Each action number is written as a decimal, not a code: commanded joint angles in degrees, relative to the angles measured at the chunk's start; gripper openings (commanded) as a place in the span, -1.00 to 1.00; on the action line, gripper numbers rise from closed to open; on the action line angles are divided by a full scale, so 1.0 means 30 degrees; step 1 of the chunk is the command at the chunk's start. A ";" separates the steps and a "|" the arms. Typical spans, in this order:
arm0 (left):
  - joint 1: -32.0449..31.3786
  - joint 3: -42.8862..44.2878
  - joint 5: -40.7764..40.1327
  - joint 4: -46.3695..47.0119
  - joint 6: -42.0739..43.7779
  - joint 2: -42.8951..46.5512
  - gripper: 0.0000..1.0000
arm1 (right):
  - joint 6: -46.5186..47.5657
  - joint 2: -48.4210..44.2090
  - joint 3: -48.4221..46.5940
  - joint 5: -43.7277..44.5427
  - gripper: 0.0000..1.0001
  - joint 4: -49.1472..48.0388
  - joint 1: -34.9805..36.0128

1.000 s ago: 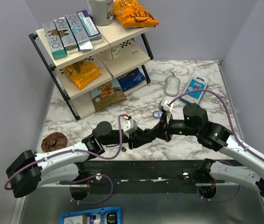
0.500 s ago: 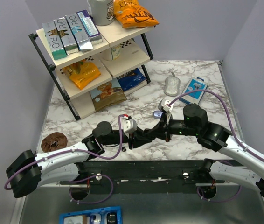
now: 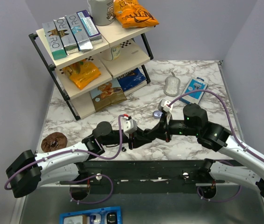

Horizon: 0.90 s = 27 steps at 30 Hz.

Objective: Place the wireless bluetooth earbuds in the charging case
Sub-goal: Adjust the earbud with the charging case.

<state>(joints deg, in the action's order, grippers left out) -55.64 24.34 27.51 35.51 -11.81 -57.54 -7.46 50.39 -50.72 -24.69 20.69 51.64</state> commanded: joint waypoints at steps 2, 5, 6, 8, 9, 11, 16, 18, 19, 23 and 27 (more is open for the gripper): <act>0.0147 -0.0085 -0.1522 0.1025 0.0422 0.0078 -1.00 | -0.0031 -0.0215 -0.0057 -0.1908 -0.78 0.0985 0.0249; 0.0147 -0.0085 -0.1493 0.1084 0.0422 0.0049 -1.00 | -0.0031 -0.0244 -0.0027 -0.1908 -0.71 0.1044 0.0248; 0.0147 -0.0056 -0.1493 0.1113 0.0393 0.0049 -1.00 | -0.0031 -0.0186 -0.0027 -0.1995 -0.70 0.1073 0.0220; 0.0147 -0.0085 -0.1493 0.1259 0.0393 0.0078 -1.00 | -0.0002 -0.0011 -0.0086 -0.1850 -0.69 0.1335 0.0249; 0.0147 -0.0085 -0.1522 0.1289 0.0422 0.0107 -1.00 | 0.0027 -0.0010 -0.0028 -0.1878 -0.68 0.1279 0.0220; 0.0147 -0.0085 -0.1552 0.1289 0.0452 0.0137 -1.00 | 0.0027 -0.0039 -0.0027 -0.1820 -0.64 0.1308 0.0219; 0.0147 -0.0056 -0.1581 0.1260 0.0510 0.0195 -1.00 | -0.0323 -0.0448 -0.0231 -0.1002 -0.17 0.1073 0.0219; 0.0176 -0.0114 -0.1581 0.1319 0.0452 0.0137 -1.00 | -0.0441 -0.0624 -0.0291 -0.0417 -0.05 0.0840 0.0248; 0.0147 -0.0173 -0.1552 0.1377 0.0452 0.0078 -1.00 | -0.0616 -0.0712 -0.0320 -0.0239 -0.03 0.0810 0.0249; 0.0147 -0.0319 -0.1552 0.1640 0.0247 0.0078 -1.00 | -0.0851 -0.1063 -0.0496 0.0668 -0.01 0.0575 0.0219; 0.0176 -0.0495 -0.1552 0.1670 0.0159 0.0166 -1.00 | -0.1261 -0.1708 -0.0613 0.2539 -0.15 0.0312 0.0220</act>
<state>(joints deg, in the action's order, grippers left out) -55.40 24.18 24.16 37.78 -11.42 -57.54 -9.41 47.46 -50.76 -23.20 21.12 51.81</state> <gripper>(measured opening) 0.375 0.493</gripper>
